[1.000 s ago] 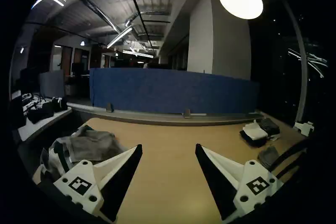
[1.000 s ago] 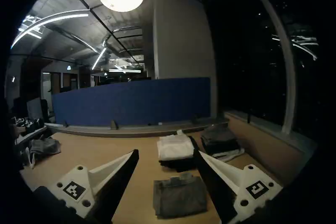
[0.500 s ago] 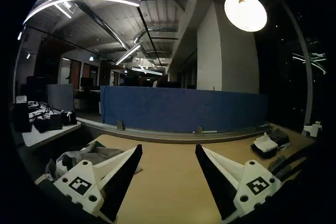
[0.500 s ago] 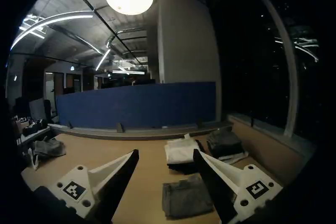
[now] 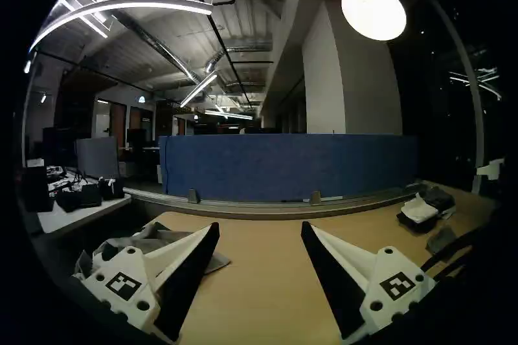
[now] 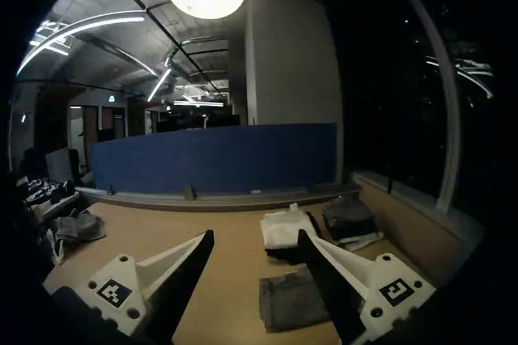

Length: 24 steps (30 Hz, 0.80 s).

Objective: Fold towel

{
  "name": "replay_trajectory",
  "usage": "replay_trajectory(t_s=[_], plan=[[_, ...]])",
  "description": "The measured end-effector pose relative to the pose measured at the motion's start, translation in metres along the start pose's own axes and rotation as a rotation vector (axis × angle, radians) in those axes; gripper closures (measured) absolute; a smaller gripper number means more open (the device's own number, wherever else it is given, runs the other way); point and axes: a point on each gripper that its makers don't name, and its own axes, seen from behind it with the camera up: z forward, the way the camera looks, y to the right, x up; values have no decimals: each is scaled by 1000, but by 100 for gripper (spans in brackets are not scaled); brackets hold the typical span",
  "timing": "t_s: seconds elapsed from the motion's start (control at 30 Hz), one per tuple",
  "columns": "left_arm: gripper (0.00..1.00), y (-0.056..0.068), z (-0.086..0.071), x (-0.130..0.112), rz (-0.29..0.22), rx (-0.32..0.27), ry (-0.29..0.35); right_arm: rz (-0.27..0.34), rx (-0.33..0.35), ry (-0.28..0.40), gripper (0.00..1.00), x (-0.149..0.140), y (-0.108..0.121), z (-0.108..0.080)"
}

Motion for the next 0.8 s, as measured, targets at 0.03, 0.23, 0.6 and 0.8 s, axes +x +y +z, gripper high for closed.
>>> replay_trajectory(t_s=[0.03, 0.23, 0.6, 0.8], plan=[[6, -1, 0, -1, 6, 2, 7, 0, -2, -5, 0, 1, -1, 0], [6, -3, 0, -11, 3, -4, 47, -27, -24, -12, 0, 12, -3, 3], [6, -15, 3, -57, 11, -13, 87, -63, -22, 16, 0, 13, -25, 13], [6, -20, 10, -86, 6, -15, 100, -86, -25, 28, 0, 1, -36, 19]])
